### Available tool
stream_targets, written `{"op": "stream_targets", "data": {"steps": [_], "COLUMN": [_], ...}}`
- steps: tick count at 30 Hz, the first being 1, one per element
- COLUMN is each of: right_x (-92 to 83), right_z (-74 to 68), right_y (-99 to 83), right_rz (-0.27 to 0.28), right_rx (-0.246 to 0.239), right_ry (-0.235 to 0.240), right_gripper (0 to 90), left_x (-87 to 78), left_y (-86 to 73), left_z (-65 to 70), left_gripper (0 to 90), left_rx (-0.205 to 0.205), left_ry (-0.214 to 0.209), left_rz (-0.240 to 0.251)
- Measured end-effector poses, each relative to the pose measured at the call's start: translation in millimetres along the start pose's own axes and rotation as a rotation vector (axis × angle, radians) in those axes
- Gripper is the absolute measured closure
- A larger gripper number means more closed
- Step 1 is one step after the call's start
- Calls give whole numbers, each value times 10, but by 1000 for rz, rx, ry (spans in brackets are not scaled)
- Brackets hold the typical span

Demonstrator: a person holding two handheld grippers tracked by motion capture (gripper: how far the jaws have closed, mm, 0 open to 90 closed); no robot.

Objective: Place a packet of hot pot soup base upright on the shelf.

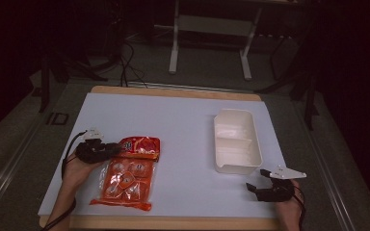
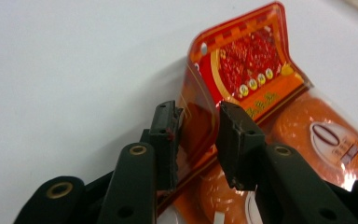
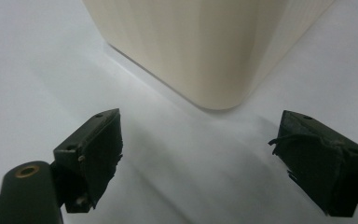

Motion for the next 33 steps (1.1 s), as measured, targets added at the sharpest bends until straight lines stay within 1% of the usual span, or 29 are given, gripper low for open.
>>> {"op": "stream_targets", "data": {"steps": [1,2,3,4,6,7,8,9,10,11,12,14,16,18,20,24,25,26,29,31,32,33], "right_x": [1,0,0,1,2,3,4,4,5,6,7,10,12,12,13,13,12,12,14,16,16,17], "right_z": [-1,-1,-2,-1,-2,-2,-4,-4,-5,-5,-5,-4,-4,-6,-6,-7,-8,-9,-10,-11,-11,-11], "right_y": [0,0,0,0,0,0,0,0,0,-1,-1,-1,-1,-1,-1,-1,-1,-1,-1,-1,-1,-1], "right_rz": [-1,-2,-2,-2,-4,-4,-5,-5,-6,-7,-8,-9,-9,-11,-11,-10,-11,-11,-13,-16,-16,-17], "right_rx": [-1,-1,-1,-2,-2,-2,-4,-6,-6,-7,-7,-11,-11,-12,-13,-13,-14,-14,-14,-15,-15,-16], "right_ry": [0,0,1,1,3,4,4,5,6,6,7,7,8,9,11,13,13,13,14,16,16,16], "right_gripper": [144,144,145,144,144,144,144,144,144,144,144,144,144,144,144,144,144,144,144,144,144,144], "left_x": [-10,-20,-25,-23,-9,-5,-3,1,10,16,28,46,62,84,99,89,86,80,74,91,91,118], "left_y": [14,28,37,37,31,27,24,25,28,33,45,73,107,130,144,155,152,150,156,163,163,172], "left_z": [10,30,48,60,64,61,62,65,72,78,98,130,158,191,227,255,269,283,323,355,355,381], "left_gripper": [706,733,762,786,843,859,861,846,818,786,765,741,724,704,689,678,675,667,642,629,617,617], "left_rx": [10,11,24,44,24,16,16,16,2,1,7,17,21,26,23,-20,-31,-26,-26,-9,-9,4], "left_ry": [3,-9,-8,6,7,8,3,-7,-20,-29,-40,-48,-59,-64,-63,-46,-52,-46,-44,-40,-40,-36], "left_rz": [12,19,14,-5,-23,-20,-22,-23,-21,-23,-25,-29,-26,-33,-47,-63,-69,-70,-67,-70,-70,-77]}}
Point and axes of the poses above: each handheld gripper's, and its own axes: x roughly forward along the jaws, y roughly out of its top, z roughly to its right, the point moved 4 cm from there along x, roughly forward along the jaws, and after that the axes turned 7 degrees about -x, right-handed, at the moved point
